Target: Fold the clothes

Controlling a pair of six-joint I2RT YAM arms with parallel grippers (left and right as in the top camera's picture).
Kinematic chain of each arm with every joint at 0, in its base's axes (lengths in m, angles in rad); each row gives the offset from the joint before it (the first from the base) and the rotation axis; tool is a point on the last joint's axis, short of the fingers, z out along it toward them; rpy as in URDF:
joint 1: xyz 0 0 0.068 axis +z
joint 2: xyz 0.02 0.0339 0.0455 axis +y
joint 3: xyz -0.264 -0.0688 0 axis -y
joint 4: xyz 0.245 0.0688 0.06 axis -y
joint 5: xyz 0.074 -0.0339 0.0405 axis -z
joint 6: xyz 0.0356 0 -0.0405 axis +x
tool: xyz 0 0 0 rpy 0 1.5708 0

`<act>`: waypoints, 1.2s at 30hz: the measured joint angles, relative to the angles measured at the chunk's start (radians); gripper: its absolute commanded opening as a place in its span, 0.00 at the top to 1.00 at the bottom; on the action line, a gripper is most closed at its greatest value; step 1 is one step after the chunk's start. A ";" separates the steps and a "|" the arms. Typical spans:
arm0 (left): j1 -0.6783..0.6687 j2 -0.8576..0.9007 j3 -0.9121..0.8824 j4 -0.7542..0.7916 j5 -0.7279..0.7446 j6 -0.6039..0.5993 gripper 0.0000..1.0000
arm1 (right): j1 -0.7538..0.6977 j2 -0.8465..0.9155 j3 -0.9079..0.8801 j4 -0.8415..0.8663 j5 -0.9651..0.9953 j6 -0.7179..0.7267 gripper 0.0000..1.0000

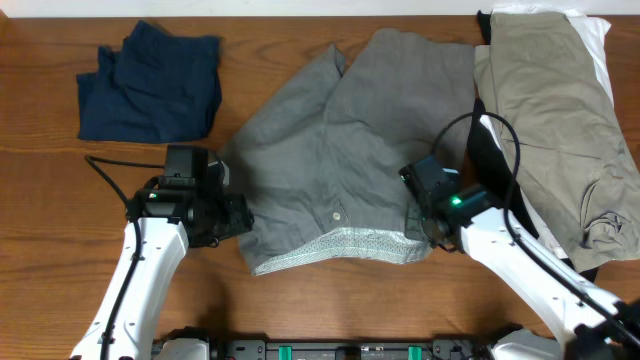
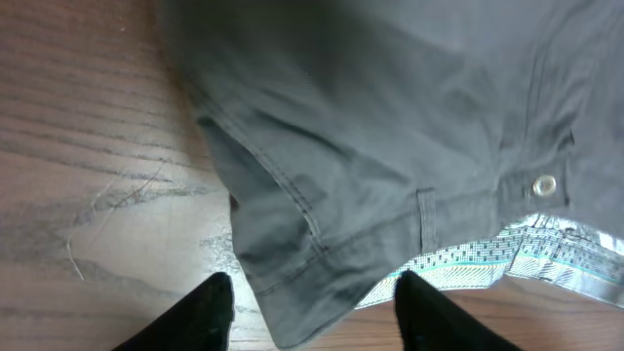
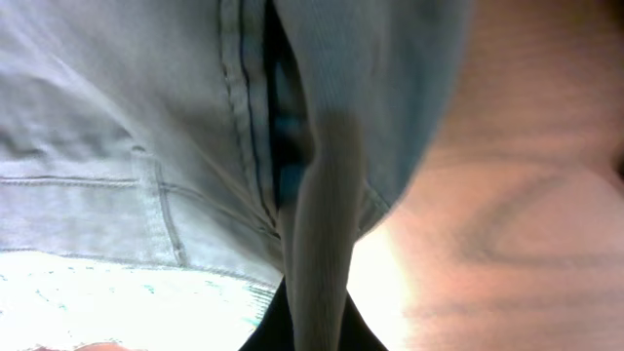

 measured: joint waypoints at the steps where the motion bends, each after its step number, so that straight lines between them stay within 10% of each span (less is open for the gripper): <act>1: 0.000 0.000 0.000 0.001 0.000 -0.001 0.51 | -0.010 -0.019 0.000 -0.035 0.000 0.000 0.99; 7: 0.000 0.000 0.000 0.004 0.000 0.001 0.54 | -0.121 -0.174 0.001 -0.269 0.007 0.000 0.94; 10: 0.000 0.000 0.000 0.008 0.000 0.001 0.54 | -0.165 -0.186 0.001 -0.299 0.006 -0.007 0.32; 12: 0.000 0.000 0.000 0.011 0.000 0.001 0.54 | -0.172 -0.186 0.001 -0.299 0.003 -0.021 0.21; 36: 0.000 0.000 0.000 0.095 -0.009 0.016 0.53 | 0.074 0.011 -0.022 0.153 -0.341 -0.397 0.56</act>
